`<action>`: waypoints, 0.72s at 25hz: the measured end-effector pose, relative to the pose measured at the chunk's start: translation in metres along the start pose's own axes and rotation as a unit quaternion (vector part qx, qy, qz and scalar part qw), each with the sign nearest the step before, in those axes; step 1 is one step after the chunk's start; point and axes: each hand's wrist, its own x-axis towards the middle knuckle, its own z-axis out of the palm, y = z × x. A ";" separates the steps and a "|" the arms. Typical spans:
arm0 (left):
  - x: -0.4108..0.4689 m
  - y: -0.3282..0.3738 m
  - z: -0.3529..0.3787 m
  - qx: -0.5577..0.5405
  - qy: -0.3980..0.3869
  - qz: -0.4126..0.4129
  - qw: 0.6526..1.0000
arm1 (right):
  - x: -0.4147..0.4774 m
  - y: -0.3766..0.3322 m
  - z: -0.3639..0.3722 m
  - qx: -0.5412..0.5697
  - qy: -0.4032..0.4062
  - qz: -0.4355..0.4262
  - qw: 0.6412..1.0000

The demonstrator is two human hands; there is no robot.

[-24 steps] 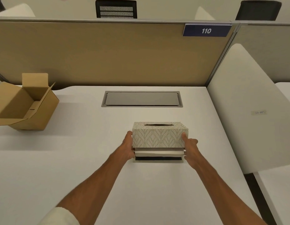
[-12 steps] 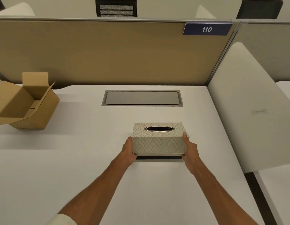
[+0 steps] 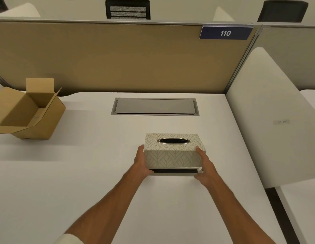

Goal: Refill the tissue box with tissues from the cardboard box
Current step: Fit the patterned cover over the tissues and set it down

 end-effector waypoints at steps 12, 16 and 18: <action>-0.003 0.012 0.011 0.009 0.013 -0.023 1.000 | -0.016 -0.024 0.016 0.125 -0.007 0.076 0.989; -0.006 0.005 0.007 -0.016 -0.010 -0.035 0.999 | -0.013 -0.018 0.011 0.157 -0.020 0.078 0.984; -0.007 0.001 0.003 -0.023 0.000 -0.031 0.999 | -0.011 -0.012 0.008 0.170 -0.017 0.082 0.982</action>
